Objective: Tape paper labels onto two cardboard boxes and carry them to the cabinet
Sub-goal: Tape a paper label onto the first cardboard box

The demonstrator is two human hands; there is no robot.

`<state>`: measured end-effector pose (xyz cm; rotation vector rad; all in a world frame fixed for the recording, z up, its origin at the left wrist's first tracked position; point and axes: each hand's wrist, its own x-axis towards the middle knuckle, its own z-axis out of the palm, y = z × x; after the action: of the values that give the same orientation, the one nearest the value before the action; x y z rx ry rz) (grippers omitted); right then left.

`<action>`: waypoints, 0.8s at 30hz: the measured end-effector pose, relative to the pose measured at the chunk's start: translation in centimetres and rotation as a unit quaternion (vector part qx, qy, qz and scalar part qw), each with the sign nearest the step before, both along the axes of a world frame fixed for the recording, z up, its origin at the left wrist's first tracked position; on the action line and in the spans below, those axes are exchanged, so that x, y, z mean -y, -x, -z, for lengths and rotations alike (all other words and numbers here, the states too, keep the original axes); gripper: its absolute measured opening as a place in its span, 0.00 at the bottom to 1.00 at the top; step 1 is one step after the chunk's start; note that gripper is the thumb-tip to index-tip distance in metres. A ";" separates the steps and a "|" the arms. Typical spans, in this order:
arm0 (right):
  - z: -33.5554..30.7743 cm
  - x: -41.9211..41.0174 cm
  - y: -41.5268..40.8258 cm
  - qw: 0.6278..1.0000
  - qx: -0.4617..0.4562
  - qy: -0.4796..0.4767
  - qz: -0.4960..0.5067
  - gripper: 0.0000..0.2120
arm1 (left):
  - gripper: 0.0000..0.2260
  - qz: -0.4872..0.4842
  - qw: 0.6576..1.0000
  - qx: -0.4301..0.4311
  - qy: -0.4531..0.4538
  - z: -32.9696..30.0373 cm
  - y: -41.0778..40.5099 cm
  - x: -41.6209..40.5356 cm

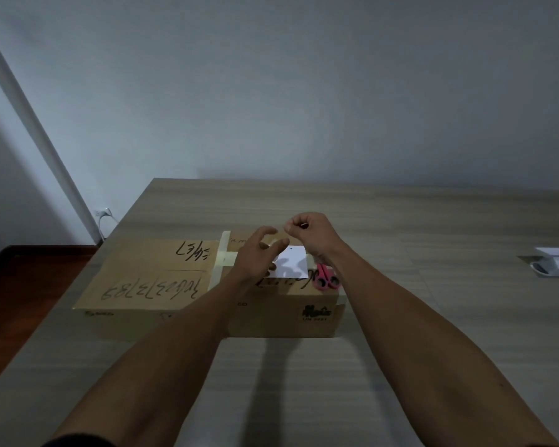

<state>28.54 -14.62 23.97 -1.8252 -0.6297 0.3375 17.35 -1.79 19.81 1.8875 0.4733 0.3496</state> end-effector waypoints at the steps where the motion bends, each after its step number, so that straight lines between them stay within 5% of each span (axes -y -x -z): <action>1: -0.4 -0.1 0.0 1.000 0.004 -0.001 0.000 0.05 | 0.20 0.002 1.000 0.002 0.020 -0.1 -0.1 -0.1; 5: -1.7 -0.3 -0.2 0.999 0.031 0.016 -0.012 0.04 | 0.13 -0.010 0.990 0.018 0.139 -0.4 -0.8 -0.2; 7: -2.2 -0.4 -0.4 0.998 0.054 0.030 -0.021 0.05 | 0.17 -0.003 0.984 0.005 0.177 -0.3 -1.0 -0.2; 17: -3.8 -0.6 -0.9 0.995 0.076 0.047 -0.043 0.02 | 0.26 0.064 0.980 -0.027 0.188 -0.8 -0.8 -1.3; 24: -4.8 -1.0 -1.1 0.993 0.097 0.046 -0.038 0.04 | 0.17 0.069 0.978 -0.012 0.198 -1.6 -0.4 -1.3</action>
<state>29.61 -13.65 28.72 -1.9401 -0.8320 0.2429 17.79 -0.52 21.42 1.5272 0.3915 0.1280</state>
